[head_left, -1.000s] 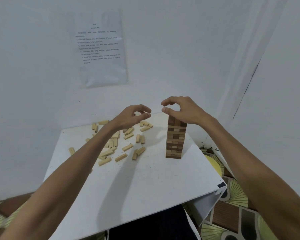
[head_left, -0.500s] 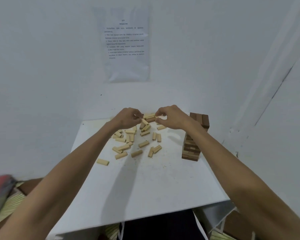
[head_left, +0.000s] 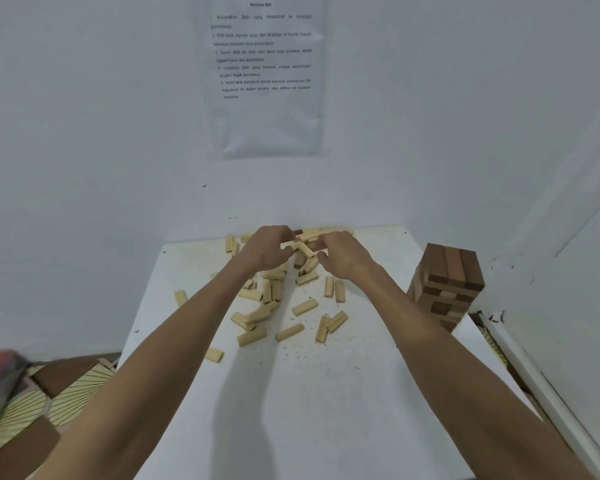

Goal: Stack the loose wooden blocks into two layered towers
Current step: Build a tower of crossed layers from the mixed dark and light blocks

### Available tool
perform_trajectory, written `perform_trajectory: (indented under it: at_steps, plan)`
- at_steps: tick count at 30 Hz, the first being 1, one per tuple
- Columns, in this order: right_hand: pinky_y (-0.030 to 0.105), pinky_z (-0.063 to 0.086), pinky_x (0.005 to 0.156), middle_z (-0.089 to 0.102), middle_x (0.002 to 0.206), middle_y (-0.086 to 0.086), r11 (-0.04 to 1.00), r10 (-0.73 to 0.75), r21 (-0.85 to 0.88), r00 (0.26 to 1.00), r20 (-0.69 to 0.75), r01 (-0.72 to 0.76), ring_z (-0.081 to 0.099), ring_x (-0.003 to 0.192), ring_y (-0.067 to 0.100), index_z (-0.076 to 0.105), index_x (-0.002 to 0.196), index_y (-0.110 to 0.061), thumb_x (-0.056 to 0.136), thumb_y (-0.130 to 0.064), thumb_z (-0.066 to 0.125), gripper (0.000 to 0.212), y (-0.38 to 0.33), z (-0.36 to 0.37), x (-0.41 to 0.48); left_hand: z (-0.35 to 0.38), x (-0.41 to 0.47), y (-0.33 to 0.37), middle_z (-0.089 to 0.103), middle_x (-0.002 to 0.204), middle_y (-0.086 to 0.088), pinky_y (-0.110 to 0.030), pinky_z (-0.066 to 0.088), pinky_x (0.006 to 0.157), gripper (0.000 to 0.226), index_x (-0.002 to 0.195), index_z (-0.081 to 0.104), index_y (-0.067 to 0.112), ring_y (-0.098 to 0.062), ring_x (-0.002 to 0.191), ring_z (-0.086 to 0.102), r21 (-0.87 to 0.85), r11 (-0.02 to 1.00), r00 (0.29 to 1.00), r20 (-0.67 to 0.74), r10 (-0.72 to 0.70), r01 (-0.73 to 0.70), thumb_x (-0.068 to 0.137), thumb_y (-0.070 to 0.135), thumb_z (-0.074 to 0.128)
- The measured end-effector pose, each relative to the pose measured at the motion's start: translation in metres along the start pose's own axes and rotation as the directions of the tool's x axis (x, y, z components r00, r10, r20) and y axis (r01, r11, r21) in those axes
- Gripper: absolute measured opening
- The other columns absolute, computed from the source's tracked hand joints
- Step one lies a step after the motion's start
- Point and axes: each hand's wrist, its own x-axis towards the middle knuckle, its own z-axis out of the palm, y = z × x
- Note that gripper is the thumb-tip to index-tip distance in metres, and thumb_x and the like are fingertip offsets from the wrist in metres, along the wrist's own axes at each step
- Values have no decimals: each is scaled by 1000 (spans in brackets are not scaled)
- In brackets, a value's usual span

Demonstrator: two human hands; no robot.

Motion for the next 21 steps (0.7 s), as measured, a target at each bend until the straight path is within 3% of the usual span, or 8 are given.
perform_trajectory:
  at_steps: [5,10,12,14,17,21]
  plan:
    - [42,54,92,67,130,11,998,39,-52,999,19,-38,62,117,28,67,129,-9,98,0,51,36,15,24,40,14,38,-28,68,124,-7,-41,51,94,32,126,64,11,-28,116,61,21,999,1000,14,-27,27,95,12,58]
    - [45,56,88,67,123,10,997,51,-52,999,0,-51,63,111,29,68,121,-9,91,8,52,37,26,48,64,33,64,-48,66,126,-9,-41,51,93,38,131,61,11,-29,114,60,60,997,998,-19,-55,56,94,8,56]
    - [46,55,88,65,120,10,998,40,-37,997,-63,-42,60,113,30,70,114,-9,94,1,53,28,28,56,67,41,69,-53,66,125,-10,-45,50,93,37,130,60,10,-31,113,59,77,996,996,-75,-47,52,94,8,56]
    - [46,53,89,64,117,9,998,56,17,989,-136,-54,55,117,30,73,108,-10,100,-18,55,21,29,65,64,50,71,-57,66,122,-11,-47,50,91,36,129,60,10,-32,111,58,91,994,992,-116,-45,55,94,7,56]
    - [44,52,91,61,118,4,992,101,93,979,-178,-86,47,121,25,73,109,-15,95,-44,66,33,26,71,56,58,69,-60,66,119,-10,-46,51,88,36,129,58,10,-30,107,59,75,995,989,-142,-50,62,93,9,62]
    - [43,51,89,60,119,7,993,111,60,967,-229,-100,48,121,27,70,107,-12,95,-37,68,28,23,70,52,61,68,-61,66,115,-9,-44,52,84,34,129,56,11,-28,105,61,16,996,977,-195,-85,90,95,10,62]
